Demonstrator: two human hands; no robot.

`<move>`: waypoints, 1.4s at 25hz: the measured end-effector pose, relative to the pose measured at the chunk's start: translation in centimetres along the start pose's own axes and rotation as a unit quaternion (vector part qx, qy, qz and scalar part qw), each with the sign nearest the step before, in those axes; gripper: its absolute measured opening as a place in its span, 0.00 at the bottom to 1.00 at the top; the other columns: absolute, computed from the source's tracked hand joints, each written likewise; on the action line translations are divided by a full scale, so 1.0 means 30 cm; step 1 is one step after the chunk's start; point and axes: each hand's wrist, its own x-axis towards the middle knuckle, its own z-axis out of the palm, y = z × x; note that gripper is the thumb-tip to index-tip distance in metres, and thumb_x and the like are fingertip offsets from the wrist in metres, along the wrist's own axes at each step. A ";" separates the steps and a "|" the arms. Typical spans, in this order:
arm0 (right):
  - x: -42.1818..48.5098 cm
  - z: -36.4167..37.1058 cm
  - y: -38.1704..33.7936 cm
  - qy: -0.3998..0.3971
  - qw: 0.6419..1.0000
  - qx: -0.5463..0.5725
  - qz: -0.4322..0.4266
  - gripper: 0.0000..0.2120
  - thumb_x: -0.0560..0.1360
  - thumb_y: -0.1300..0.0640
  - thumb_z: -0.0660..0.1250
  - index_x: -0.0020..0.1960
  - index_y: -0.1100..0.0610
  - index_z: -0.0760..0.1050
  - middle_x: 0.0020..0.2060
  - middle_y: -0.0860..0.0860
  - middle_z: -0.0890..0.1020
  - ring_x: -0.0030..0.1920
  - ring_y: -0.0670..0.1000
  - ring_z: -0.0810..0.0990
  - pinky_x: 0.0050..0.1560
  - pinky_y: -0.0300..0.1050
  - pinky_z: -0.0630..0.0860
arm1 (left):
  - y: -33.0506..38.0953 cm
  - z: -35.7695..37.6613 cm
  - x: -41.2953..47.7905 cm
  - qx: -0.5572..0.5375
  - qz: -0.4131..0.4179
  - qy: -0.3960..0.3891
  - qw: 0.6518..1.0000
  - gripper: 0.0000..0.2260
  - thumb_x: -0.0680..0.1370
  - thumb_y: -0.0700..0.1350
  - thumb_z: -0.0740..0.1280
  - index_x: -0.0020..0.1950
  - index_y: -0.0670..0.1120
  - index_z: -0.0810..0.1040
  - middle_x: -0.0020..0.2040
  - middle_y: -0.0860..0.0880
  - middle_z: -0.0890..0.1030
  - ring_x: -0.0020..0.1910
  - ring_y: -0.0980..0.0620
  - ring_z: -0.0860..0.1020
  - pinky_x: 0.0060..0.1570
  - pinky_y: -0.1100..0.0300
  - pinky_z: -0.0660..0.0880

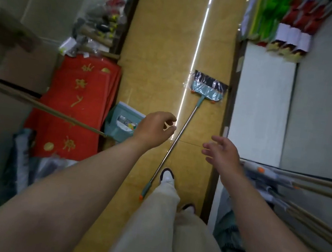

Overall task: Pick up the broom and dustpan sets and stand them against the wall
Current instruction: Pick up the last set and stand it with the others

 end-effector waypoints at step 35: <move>1.492 0.420 0.925 -0.159 0.916 -0.357 -0.095 0.21 0.80 0.50 0.65 0.72 0.41 0.67 0.59 0.49 0.78 0.55 0.51 0.79 0.55 0.51 0.78 | -1.184 1.591 0.507 -0.002 -0.410 -0.124 0.904 0.09 0.79 0.48 0.67 0.59 0.49 0.79 0.59 0.47 0.78 0.58 0.47 0.76 0.56 0.48 0.78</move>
